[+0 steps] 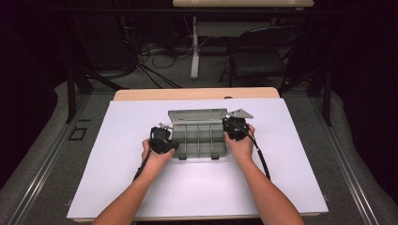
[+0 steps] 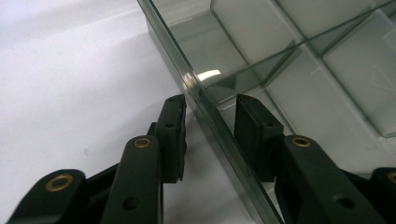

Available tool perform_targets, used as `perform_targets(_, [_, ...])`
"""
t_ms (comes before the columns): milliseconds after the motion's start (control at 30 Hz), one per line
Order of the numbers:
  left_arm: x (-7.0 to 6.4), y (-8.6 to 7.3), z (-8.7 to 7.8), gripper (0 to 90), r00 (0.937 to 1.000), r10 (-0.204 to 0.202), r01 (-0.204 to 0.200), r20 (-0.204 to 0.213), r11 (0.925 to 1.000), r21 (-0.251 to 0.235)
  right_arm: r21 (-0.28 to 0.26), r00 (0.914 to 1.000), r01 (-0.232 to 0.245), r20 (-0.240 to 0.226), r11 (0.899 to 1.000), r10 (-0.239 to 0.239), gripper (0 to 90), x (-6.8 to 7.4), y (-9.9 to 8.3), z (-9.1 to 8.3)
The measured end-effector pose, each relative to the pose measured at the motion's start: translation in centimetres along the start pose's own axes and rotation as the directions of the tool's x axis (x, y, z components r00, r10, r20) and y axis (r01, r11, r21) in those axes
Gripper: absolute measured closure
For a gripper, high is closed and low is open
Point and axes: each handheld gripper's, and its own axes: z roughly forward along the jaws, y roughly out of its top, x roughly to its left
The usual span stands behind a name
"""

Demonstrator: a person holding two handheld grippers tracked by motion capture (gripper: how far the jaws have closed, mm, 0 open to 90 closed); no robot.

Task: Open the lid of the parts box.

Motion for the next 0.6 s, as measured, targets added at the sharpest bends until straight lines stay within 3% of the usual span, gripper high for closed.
perform_targets(600, [-0.28,-0.11,-0.01,68.2,0.9993,0.02,-0.02,-0.032,0.9998,-0.004,0.0,0.9999,-0.017,0.004,1.0,0.017,86.6,0.04,0.01,0.06])
